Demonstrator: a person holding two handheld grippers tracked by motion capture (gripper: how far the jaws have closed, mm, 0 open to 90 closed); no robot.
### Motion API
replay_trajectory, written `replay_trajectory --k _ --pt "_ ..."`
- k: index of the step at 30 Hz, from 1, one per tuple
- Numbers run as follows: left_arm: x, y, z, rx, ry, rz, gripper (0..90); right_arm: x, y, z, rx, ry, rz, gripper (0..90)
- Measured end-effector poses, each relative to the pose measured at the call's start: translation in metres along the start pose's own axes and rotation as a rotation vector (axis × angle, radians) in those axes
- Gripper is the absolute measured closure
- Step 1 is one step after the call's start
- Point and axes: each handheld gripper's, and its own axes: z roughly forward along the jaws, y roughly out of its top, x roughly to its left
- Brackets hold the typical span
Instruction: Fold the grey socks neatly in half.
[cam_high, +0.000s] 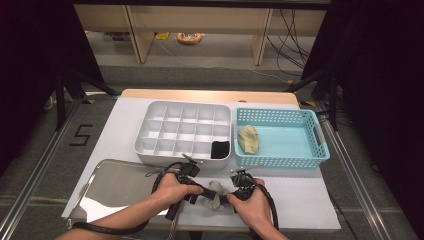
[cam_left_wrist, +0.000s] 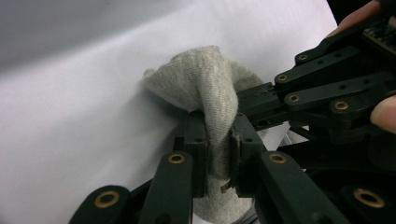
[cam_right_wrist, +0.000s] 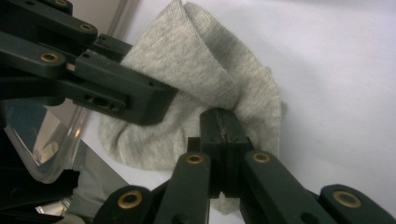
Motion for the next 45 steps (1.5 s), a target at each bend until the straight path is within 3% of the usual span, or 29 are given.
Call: replay_trajectory --k 1,2,5,6,7,8,9,10,11,12,13,14,15,16,18,22,23,27,37,39,40,43,44,45 --pt "0.001 0.0 -0.002 -0.001 0.001 -0.006 79.5 0.001 0.001 0.0 0.028 -0.004 0.031 90.0" --pt "0.002 0.001 -0.005 0.0 0.005 -0.006 79.5 0.002 0.001 0.003 -0.012 0.003 0.004 90.0" --pt "-0.001 0.0 -0.007 0.002 0.034 0.007 79.6 0.003 0.003 0.008 -0.022 0.029 -0.011 90.0" --pt "-0.002 0.001 -0.007 -0.001 0.045 0.05 79.5 0.003 0.004 0.008 -0.019 0.038 -0.008 90.0" --pt "-0.008 0.001 -0.005 -0.017 0.06 0.048 79.3 0.001 0.003 0.007 -0.02 0.046 0.006 90.0" --pt "-0.014 0.002 -0.004 -0.004 0.092 0.105 79.3 -0.001 0.002 0.006 -0.023 0.05 0.006 89.4" --pt "-0.014 0.002 -0.004 -0.004 0.092 0.105 79.2 -0.001 0.002 0.006 -0.023 0.05 0.006 89.4" --pt "-0.019 0.003 -0.001 -0.013 0.116 0.151 79.3 -0.002 0.0 0.001 -0.026 0.047 0.015 87.0" --pt "-0.019 0.003 -0.001 -0.013 0.116 0.151 79.3 -0.002 0.0 0.001 -0.026 0.047 0.015 87.0" --pt "-0.022 0.003 0.001 -0.013 0.131 0.169 79.3 -0.001 0.0 -0.003 -0.018 0.062 0.044 86.6" --pt "-0.022 0.003 0.003 -0.013 0.145 0.191 79.3 -0.005 -0.002 -0.01 -0.038 0.044 0.025 86.6" --pt "-0.023 0.003 0.004 -0.009 0.155 0.195 79.4 -0.003 -0.003 -0.017 -0.04 0.042 0.043 86.9" --pt "-0.023 0.003 0.004 -0.006 0.15 0.204 79.3 -0.006 -0.006 -0.028 -0.069 0.001 0.009 87.3" --pt "-0.024 0.004 0.005 -0.001 0.163 0.216 79.3 -0.006 -0.006 -0.031 -0.074 -0.009 0.008 87.5" --pt "-0.026 0.004 0.005 -0.003 0.16 0.207 79.3 -0.005 -0.007 -0.033 -0.078 -0.027 0.008 87.6" --pt "-0.028 0.004 0.006 0.006 0.176 0.236 79.1 -0.011 -0.014 -0.028 -0.052 -0.044 0.006 88.0" --pt "-0.031 0.005 0.007 0.005 0.176 0.25 79.0 -0.01 -0.016 -0.022 -0.019 -0.042 0.054 88.0" --pt "-0.036 0.005 0.008 0.001 0.178 0.266 78.6 -0.012 -0.017 -0.014 0.009 -0.051 0.059 89.0" --pt "-0.04 0.006 0.017 0.016 0.211 0.289 77.9 -0.012 -0.016 -0.012 0.006 -0.049 0.098 90.0" --pt "-0.042 0.006 0.02 0.017 0.22 0.302 77.9 -0.014 -0.016 -0.011 -0.01 -0.042 0.074 90.0" --pt "-0.043 0.006 0.021 0.021 0.228 0.312 77.9 -0.015 -0.016 -0.011 0.001 -0.062 0.066 90.0" --pt "-0.045 0.004 0.026 0.018 0.233 0.324 77.9 -0.014 -0.017 -0.012 -0.025 -0.04 0.085 89.9" --pt "-0.044 0.004 0.027 0.015 0.237 0.331 77.9 -0.017 -0.017 -0.015 -0.034 -0.002 0.063 89.1" --pt "-0.044 0.004 0.027 0.015 0.237 0.331 77.8 -0.017 -0.017 -0.015 -0.034 -0.002 0.063 89.1"
